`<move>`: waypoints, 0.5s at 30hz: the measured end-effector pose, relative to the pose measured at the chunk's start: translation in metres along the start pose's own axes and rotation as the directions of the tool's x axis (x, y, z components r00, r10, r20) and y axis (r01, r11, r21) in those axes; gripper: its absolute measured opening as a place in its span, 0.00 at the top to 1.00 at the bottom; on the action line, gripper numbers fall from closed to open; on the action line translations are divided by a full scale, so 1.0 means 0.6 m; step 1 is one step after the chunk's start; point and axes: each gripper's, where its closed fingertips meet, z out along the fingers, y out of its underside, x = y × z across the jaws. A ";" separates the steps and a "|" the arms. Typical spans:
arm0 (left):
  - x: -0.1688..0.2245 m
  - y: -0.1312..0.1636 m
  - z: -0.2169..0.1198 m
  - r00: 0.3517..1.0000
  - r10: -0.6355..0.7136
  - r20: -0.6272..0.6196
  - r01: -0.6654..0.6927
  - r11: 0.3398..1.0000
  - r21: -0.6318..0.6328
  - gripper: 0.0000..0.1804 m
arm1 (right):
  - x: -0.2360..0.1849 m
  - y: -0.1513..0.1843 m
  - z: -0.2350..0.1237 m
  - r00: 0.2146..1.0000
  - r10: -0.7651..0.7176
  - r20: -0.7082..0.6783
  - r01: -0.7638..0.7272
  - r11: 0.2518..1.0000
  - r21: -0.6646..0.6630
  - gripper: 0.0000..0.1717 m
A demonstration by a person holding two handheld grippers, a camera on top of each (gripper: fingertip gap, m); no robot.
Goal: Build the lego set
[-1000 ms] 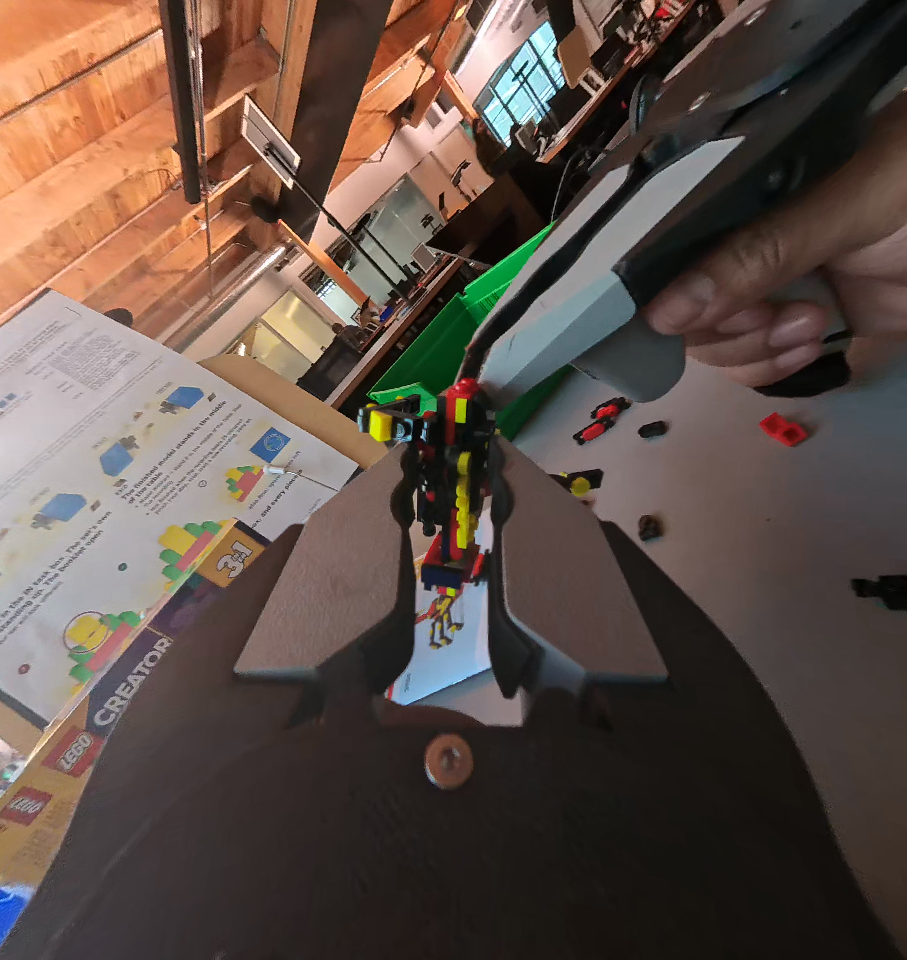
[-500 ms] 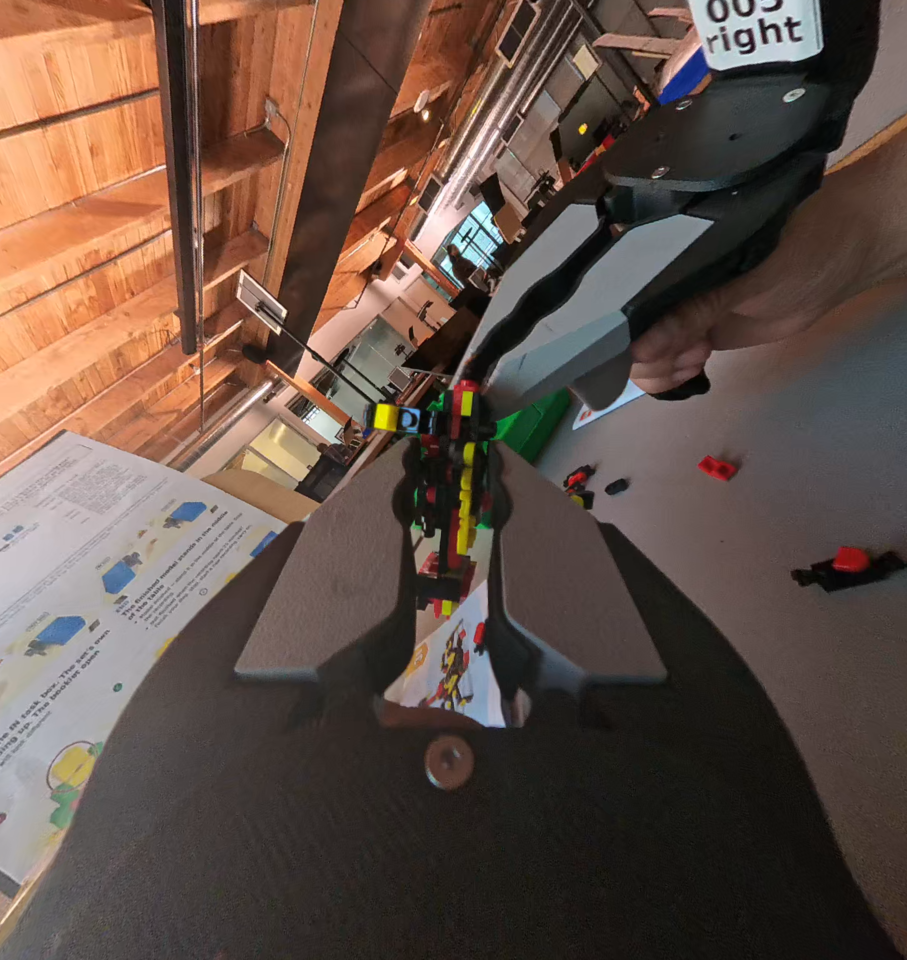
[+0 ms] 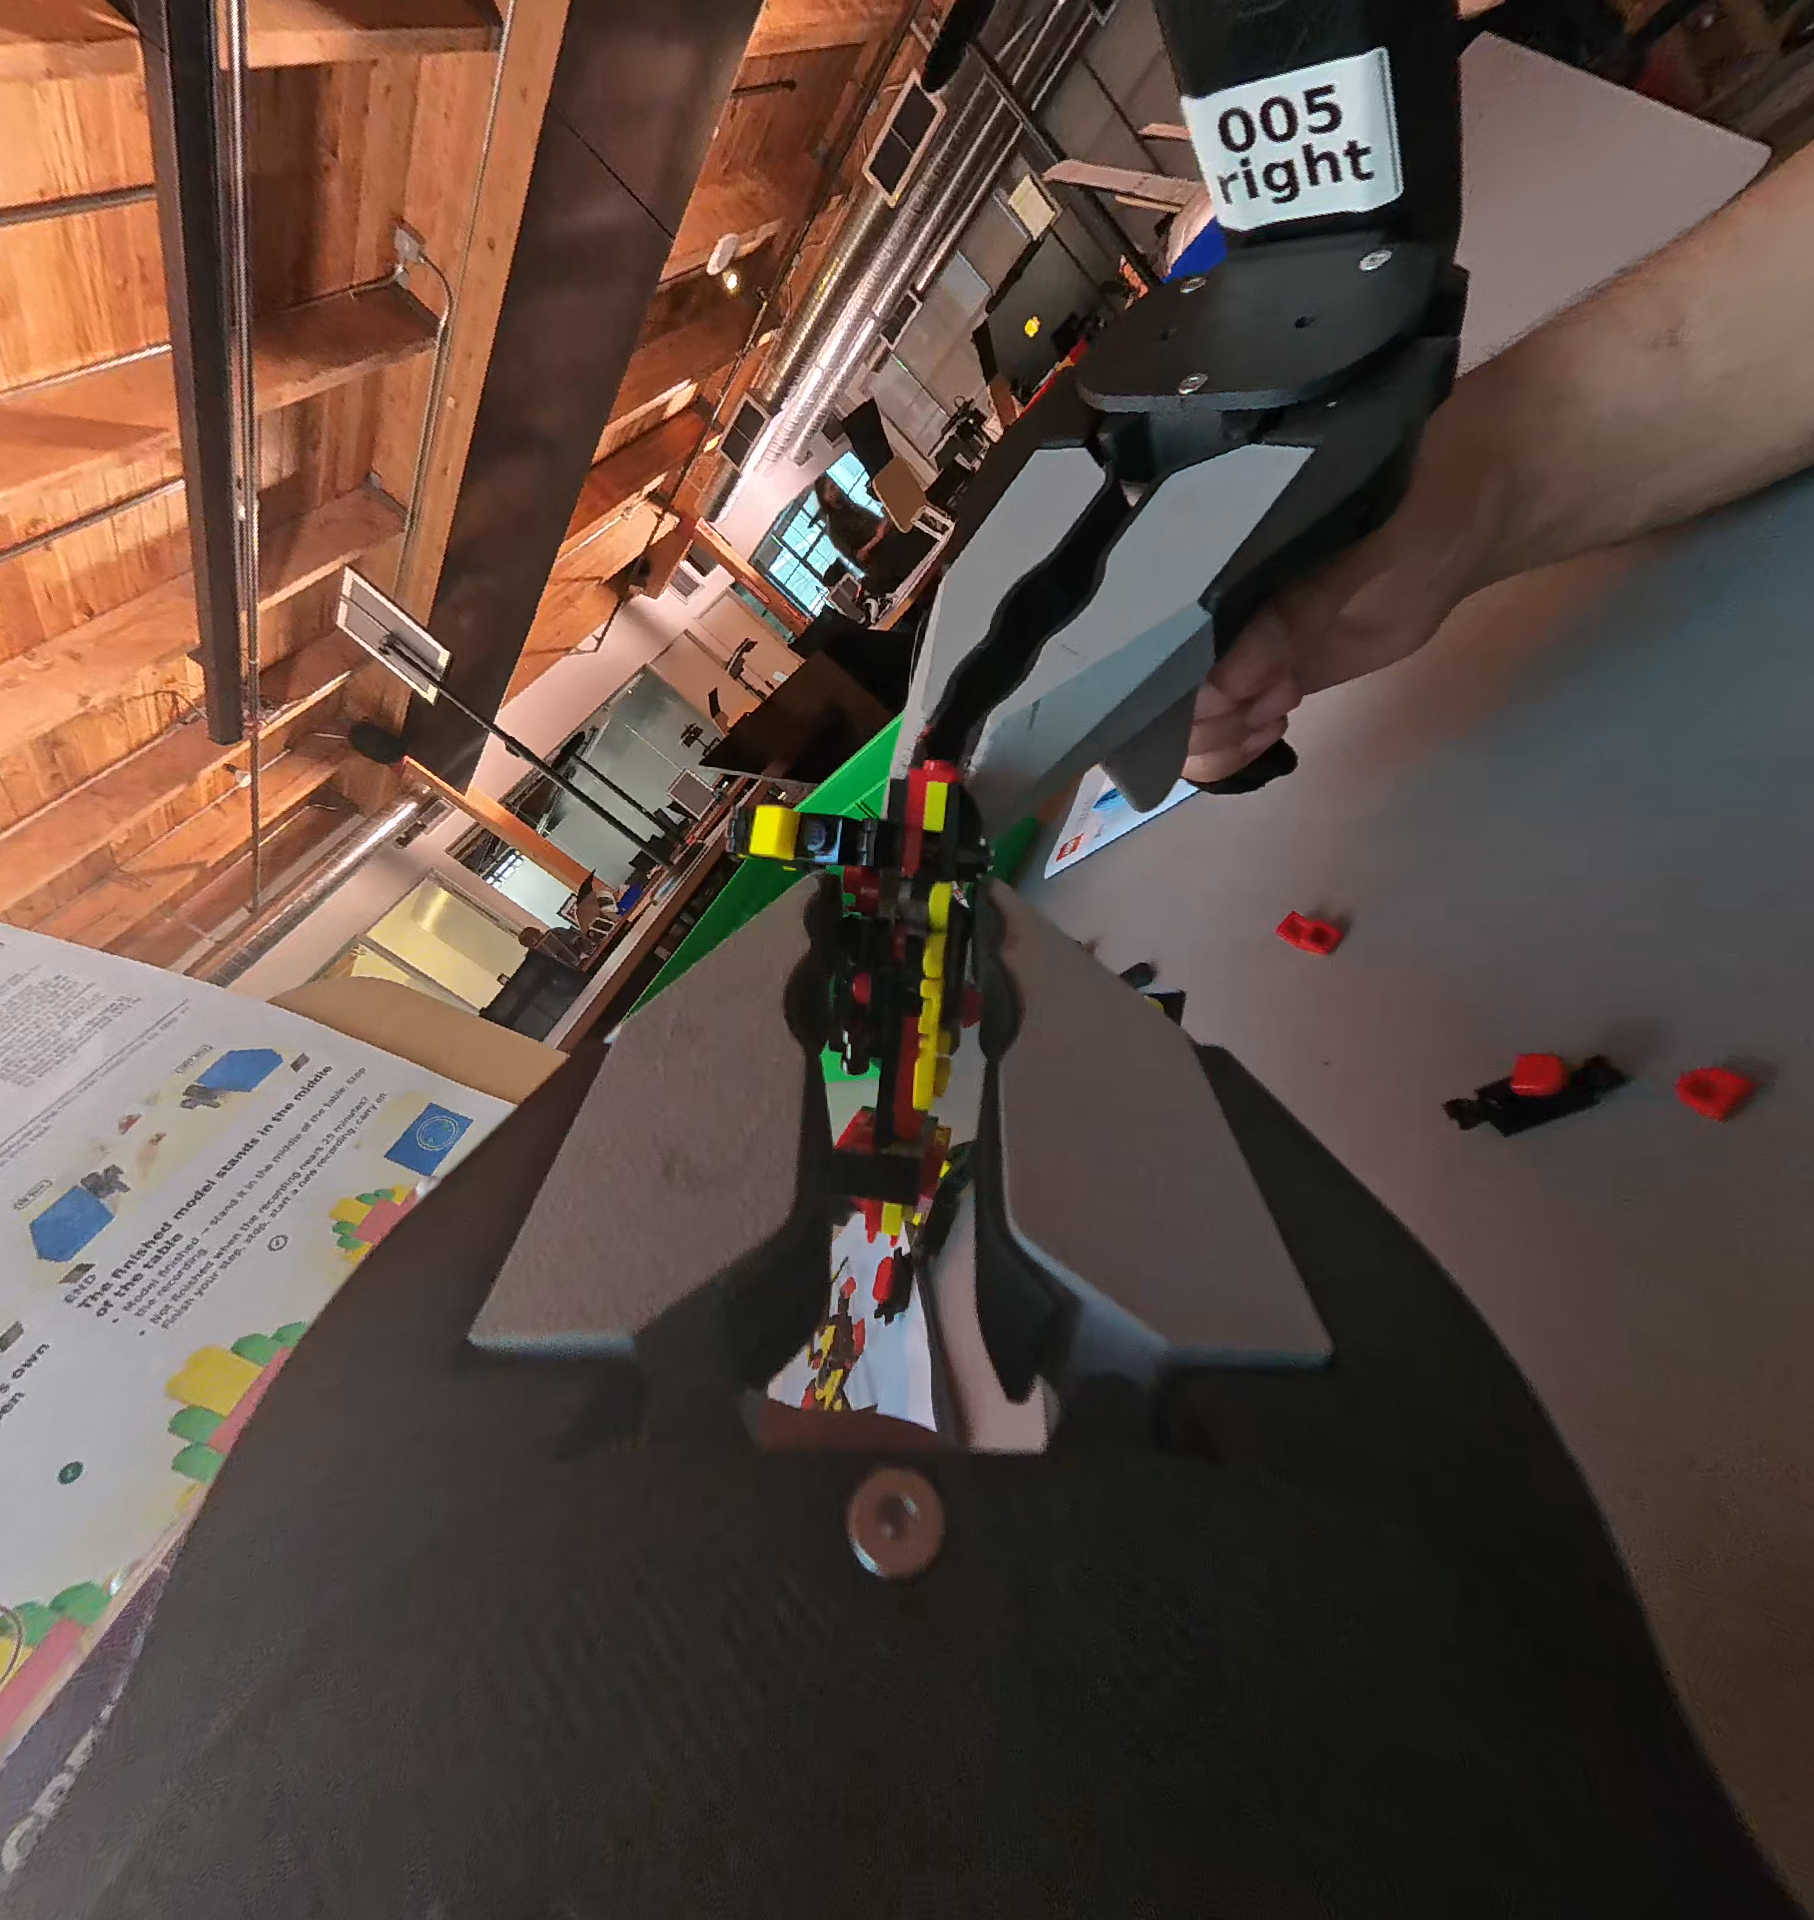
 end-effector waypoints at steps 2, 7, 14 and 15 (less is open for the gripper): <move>0.000 0.002 0.001 1.000 0.002 0.003 -0.002 1.000 -0.007 0.87 | 0.001 0.002 0.000 1.000 0.009 0.003 -0.009 1.000 -0.009 0.96; -0.014 0.016 0.006 0.992 0.085 0.097 -0.077 0.993 -0.087 0.88 | 0.017 0.011 0.013 0.995 0.073 -0.065 -0.078 0.994 -0.072 0.97; -0.052 0.010 0.004 0.943 0.168 0.288 -0.123 0.978 -0.170 0.88 | 0.038 0.005 0.029 0.958 0.232 -0.168 -0.247 0.966 -0.077 0.97; -0.056 0.010 0.003 0.928 0.204 0.310 -0.148 0.969 -0.196 0.88 | 0.039 0.010 0.033 0.950 0.247 -0.189 -0.267 0.959 -0.090 0.97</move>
